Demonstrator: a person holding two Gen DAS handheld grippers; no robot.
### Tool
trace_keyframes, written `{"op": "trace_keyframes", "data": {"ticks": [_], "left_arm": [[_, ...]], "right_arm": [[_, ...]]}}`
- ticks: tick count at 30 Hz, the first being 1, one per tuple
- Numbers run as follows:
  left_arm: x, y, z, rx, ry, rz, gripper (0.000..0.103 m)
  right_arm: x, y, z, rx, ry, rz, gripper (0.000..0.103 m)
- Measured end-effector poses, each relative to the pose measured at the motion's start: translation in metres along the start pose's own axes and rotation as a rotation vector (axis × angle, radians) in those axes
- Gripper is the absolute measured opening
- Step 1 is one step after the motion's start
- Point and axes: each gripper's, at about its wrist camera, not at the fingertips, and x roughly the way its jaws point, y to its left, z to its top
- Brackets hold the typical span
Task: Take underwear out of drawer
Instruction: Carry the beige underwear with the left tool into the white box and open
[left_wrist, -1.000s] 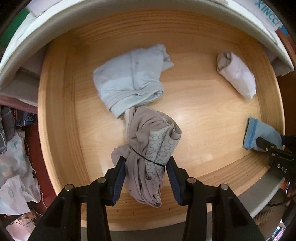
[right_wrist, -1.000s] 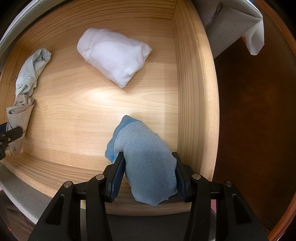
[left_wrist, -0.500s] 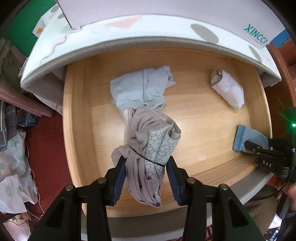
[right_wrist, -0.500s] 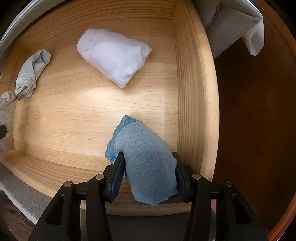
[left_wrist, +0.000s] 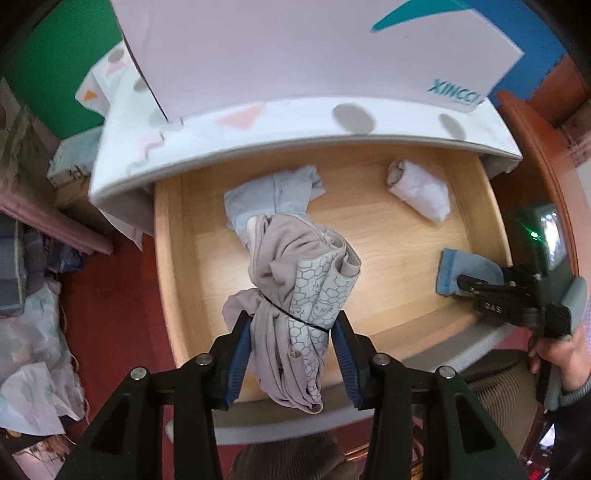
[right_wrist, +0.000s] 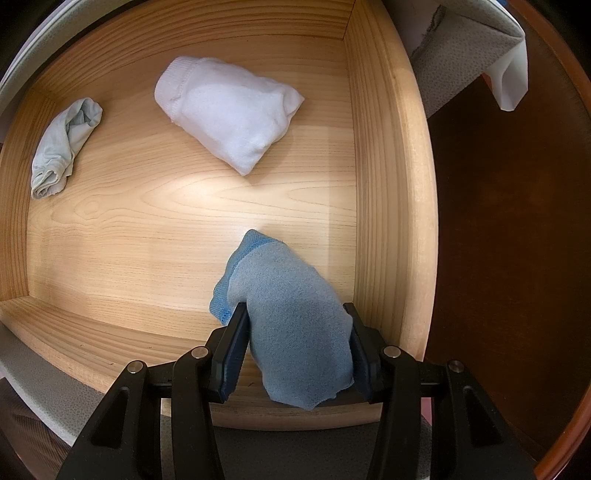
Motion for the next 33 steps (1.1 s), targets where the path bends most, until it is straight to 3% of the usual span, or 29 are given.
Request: {"op": "trace_keyframes", "data": {"ticks": [12, 20, 27, 33], "left_arm": [[-0.109, 0.005, 0.006, 0.033, -0.175, 0.000, 0.043], [-0.176, 0.006, 0.032, 0.014, -0.309, 0.038, 0.043], [-0.201, -0.002, 0.069, 0.001, -0.393, 0.081, 0.043], [-0.196, -0.011, 0.108, -0.026, -0.416, 0.092, 0.043]], "right_arm": [[0.005, 0.000, 0.000, -0.006, 0.000, -0.001, 0.046], [0.004, 0.001, 0.001, -0.007, -0.002, 0.003, 0.046], [0.001, 0.002, 0.001, -0.005, -0.004, 0.007, 0.046], [0.003, 0.000, 0.001, -0.005, -0.004, 0.007, 0.046]]}}
